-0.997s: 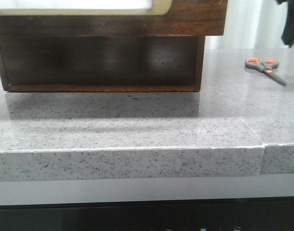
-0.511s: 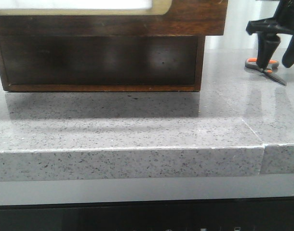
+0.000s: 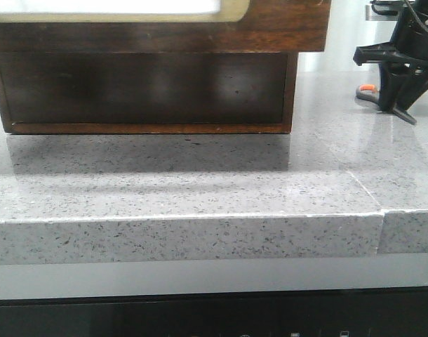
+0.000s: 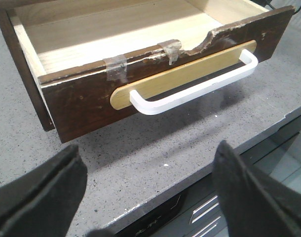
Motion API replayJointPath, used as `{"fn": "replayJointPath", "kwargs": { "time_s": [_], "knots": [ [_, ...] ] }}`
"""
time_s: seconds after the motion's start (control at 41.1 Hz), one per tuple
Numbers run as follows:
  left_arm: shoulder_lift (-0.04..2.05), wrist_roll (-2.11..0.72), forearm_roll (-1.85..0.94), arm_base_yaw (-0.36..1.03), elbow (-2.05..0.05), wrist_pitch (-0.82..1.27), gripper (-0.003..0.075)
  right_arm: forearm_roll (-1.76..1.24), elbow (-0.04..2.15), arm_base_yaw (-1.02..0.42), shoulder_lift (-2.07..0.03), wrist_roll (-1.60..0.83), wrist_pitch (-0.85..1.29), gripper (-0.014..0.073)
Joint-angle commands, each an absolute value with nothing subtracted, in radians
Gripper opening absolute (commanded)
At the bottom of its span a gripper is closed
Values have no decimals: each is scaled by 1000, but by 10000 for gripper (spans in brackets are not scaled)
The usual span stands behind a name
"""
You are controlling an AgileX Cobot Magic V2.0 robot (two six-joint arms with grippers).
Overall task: Put scissors in drawer with both arms
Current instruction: 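Lift the scissors with the right gripper and carry them over the drawer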
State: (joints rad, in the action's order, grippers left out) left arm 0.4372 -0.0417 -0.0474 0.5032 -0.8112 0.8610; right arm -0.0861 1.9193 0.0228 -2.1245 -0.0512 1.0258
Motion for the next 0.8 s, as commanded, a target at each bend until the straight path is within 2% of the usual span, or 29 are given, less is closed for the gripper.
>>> {"fn": "replayJointPath", "kwargs": {
  "time_s": [0.0,0.097,0.341,0.778],
  "knots": [
    [448,-31,-59,507,-847,793,526,-91,1947,26,-2072,-61,1027,104],
    [448,-31,-59,507,-847,793,526,-91,1947,26,-2072,-61,1026,64],
    [448,-31,-59,507,-847,793,526,-92,1947,26,-2023,-61,1020,64],
    [448,-31,-59,507,-847,793,526,-92,1947,-20,-1695,-67,948,64]
  ]
}}
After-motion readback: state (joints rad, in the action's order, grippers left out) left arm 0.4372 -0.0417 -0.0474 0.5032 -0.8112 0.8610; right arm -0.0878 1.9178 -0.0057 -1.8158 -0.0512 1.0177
